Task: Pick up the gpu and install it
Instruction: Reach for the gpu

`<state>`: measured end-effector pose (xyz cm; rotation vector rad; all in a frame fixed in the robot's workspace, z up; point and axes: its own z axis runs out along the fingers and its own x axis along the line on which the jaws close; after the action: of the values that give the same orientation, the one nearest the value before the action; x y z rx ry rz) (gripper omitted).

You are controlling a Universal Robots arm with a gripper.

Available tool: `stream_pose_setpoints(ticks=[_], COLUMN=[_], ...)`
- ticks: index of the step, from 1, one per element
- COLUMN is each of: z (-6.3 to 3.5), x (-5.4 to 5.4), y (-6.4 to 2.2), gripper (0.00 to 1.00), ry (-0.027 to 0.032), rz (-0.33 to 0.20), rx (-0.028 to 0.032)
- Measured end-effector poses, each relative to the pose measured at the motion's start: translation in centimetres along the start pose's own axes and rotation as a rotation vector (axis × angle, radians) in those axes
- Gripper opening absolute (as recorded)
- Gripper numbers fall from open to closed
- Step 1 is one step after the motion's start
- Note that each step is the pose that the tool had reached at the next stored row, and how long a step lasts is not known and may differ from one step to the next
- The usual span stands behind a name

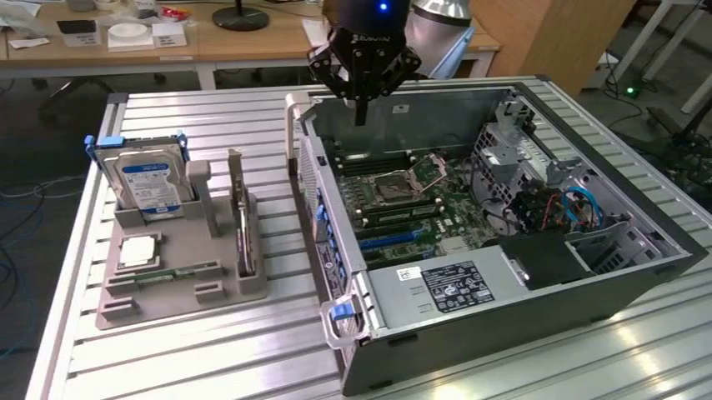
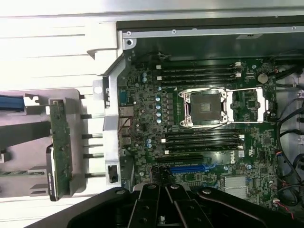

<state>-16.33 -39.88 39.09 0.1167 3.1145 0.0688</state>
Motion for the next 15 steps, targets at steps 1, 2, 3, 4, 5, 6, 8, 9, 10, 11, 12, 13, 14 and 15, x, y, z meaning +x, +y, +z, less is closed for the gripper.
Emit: stream_pose_setpoints(ticks=[1, 2, 3, 4, 5, 6, 8, 9, 10, 11, 12, 13, 14, 15], z=[0.01, 0.02, 0.03, 0.04, 0.05, 0.05, 0.07, 0.08, 0.09, 0.1, 0.1, 0.11, 0.12, 0.12], x=[0.2, 0.4, 0.6, 0.9, 1.1, 1.4, 1.8, 2.1, 2.3, 2.4, 2.6, 2.9, 3.1, 3.3], y=[-0.01, -0.03, -0.05, -0.07, -0.09, -0.11, -0.14, -0.16, -0.18, -0.19, -0.21, -0.22, -0.24, -0.25], gripper=[0.11, 0.11, 0.11, 0.11, 0.11, 0.11, 0.11, 0.11, 0.11, 0.11, 0.11, 0.11, 0.11, 0.11], ry=[0.0, 0.0, 0.0, 0.0, 0.0, 0.0, -0.0001, -0.0001, 0.0, -0.0001, 0.0, 0.0, -0.0001, 0.0], rz=[0.0, 0.0, 0.0, 0.0, 0.0, 0.0, 0.0, 0.0, 0.0, 0.0, 0.0, 0.0, 0.0, 0.0], rx=[0.0, 0.0, 0.0001, 0.0, 0.0, 0.0001, 0.0, 0.0, 0.0, 0.0, 0.0, 0.0001, 0.0, 0.0])
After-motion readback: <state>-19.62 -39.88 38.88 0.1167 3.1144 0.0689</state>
